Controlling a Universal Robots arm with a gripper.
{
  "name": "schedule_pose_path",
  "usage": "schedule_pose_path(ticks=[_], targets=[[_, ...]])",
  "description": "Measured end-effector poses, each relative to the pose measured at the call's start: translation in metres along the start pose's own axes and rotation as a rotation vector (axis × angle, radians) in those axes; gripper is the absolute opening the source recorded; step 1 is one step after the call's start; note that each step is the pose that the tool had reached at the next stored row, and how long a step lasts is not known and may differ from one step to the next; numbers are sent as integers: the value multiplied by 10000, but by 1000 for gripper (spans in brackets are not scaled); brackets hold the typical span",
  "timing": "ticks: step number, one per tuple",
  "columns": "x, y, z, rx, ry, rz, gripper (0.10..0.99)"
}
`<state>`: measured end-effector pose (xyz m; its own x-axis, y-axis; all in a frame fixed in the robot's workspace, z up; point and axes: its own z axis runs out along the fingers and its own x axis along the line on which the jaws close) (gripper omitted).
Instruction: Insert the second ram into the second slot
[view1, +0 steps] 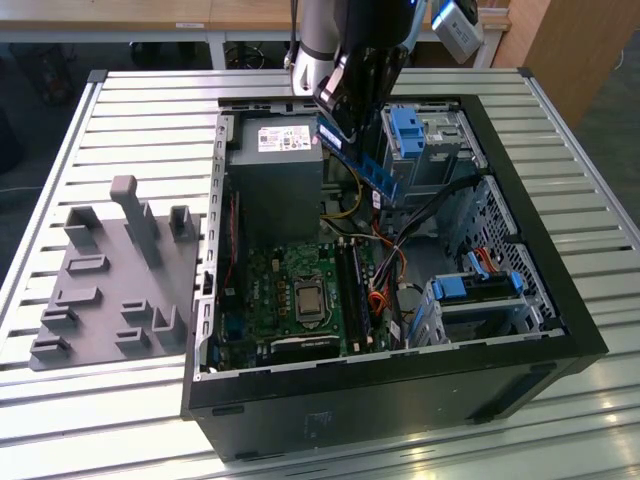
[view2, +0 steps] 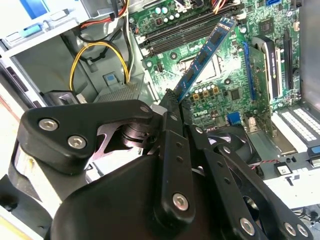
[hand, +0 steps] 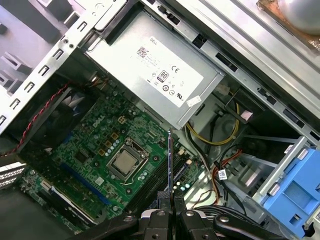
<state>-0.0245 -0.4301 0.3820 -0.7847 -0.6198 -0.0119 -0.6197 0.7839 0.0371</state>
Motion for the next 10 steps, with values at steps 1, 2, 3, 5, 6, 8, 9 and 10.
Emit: schedule_pose_path(ticks=[1,2,3,5,6,8,9,10], targets=[[0,0,0,0,-1,32,137],[0,0,0,1,-2,64,137],[0,0,0,2,-3,97,137],[0,0,0,2,-6,160,137],[0,0,0,2,-7,191,137],[0,0,0,3,-9,251,137],[0,0,0,3,-10,279,137],[0,0,0,4,-11,310,137]])
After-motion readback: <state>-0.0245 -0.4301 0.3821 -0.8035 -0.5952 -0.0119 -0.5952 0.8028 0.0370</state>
